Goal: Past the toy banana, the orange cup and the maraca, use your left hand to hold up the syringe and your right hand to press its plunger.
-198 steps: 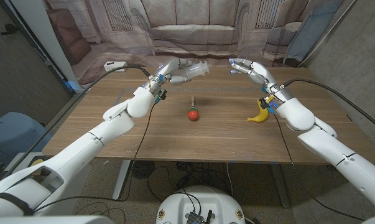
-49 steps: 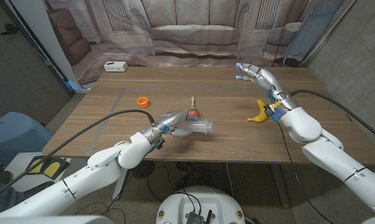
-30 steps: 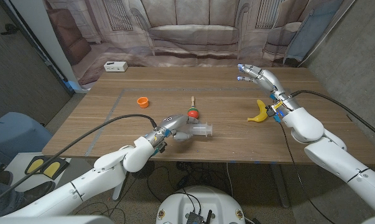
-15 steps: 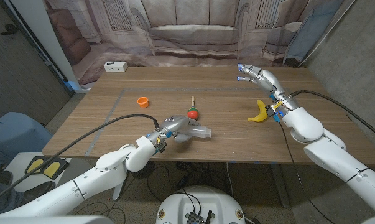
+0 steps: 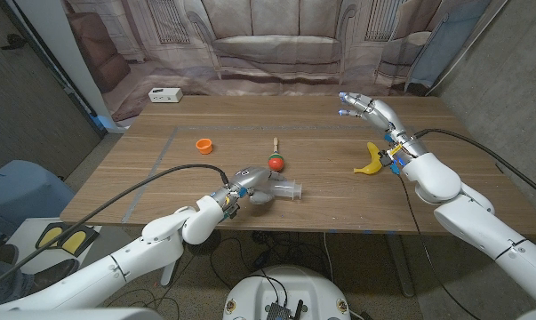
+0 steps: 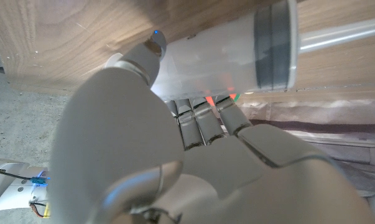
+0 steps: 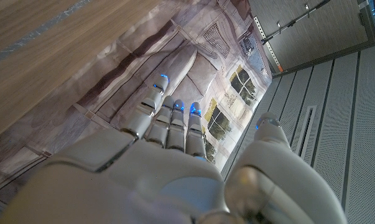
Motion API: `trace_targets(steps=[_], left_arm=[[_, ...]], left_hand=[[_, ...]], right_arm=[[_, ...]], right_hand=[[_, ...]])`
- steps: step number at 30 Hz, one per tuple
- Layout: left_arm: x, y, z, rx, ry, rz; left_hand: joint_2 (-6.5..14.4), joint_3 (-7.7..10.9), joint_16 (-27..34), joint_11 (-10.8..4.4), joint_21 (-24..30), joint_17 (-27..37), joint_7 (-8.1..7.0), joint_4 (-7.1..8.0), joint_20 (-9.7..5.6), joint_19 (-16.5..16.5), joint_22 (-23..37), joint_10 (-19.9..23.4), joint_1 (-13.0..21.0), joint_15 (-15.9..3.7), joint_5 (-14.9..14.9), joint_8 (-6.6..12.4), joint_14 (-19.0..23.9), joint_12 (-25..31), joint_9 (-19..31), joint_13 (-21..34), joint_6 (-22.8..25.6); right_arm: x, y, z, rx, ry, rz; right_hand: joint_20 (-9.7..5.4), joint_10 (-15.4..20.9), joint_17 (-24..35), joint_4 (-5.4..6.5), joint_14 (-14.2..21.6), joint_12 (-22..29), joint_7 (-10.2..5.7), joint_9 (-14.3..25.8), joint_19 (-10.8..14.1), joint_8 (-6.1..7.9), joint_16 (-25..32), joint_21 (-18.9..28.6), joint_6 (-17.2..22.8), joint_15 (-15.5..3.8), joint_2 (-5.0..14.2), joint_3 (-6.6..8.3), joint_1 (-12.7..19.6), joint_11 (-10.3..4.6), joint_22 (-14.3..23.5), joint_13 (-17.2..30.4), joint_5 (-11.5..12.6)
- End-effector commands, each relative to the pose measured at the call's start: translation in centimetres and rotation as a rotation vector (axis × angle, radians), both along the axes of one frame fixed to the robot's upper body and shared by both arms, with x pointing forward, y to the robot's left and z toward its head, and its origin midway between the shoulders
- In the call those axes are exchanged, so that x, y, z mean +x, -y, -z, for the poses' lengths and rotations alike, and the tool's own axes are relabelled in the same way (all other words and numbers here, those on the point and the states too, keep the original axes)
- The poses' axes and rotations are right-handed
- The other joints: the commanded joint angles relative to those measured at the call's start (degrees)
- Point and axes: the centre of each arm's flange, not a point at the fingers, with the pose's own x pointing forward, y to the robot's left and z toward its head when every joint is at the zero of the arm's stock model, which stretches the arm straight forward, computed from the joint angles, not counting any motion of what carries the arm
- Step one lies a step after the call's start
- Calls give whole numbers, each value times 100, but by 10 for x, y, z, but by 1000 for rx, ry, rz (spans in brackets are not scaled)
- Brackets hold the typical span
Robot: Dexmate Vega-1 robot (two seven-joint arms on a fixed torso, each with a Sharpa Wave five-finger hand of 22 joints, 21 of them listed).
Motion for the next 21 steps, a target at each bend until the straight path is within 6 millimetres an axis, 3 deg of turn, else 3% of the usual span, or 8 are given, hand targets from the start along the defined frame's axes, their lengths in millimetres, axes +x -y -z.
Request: trace_targets(steps=[1,9,16,21], left_arm=[[6,3,6,-9,-50,11],[5,3,4,7,-62,7],[5,-1,-1,27,-52,-5],[6,-2,-5,58,-45,-17]], left_hand=[[348,163,8,9,28,37,-65,212,3,-10,19,-41,42,-153,31,-6,54,-20,18,16,34],[311,100,-31,7,9,49,-49,232,29,-104,13,-169,-23,-103,16,-50,-112,-70,17,6,-97],[120,-168,-28,-10,20,34,-77,422,16,-103,-3,-184,-494,-63,-36,-35,-178,-70,14,-16,-102],[75,-269,-98,-30,-97,26,-117,452,121,-395,-14,-374,-673,48,-30,-84,-460,-130,7,-36,-285]], right_arm=[[1,1,1,-2,-4,3],[1,3,2,3,-3,4],[1,2,3,9,1,1],[0,2,3,10,2,4]], right_hand=[[15,-1,19,4,-13,34,-26,15,-14,32,-23,-12,15,-17,-3,-18,54,-15,12,4,-15],[15,6,20,3,-18,37,-27,15,-18,33,-23,-10,19,-5,-2,-18,56,-9,12,4,-15],[17,20,22,6,-17,43,-25,15,-18,37,-19,-7,30,-9,1,-20,54,-3,12,4,-15],[20,31,22,7,-15,47,-27,15,-11,39,-16,-2,38,-23,1,-22,52,10,12,4,-16]])
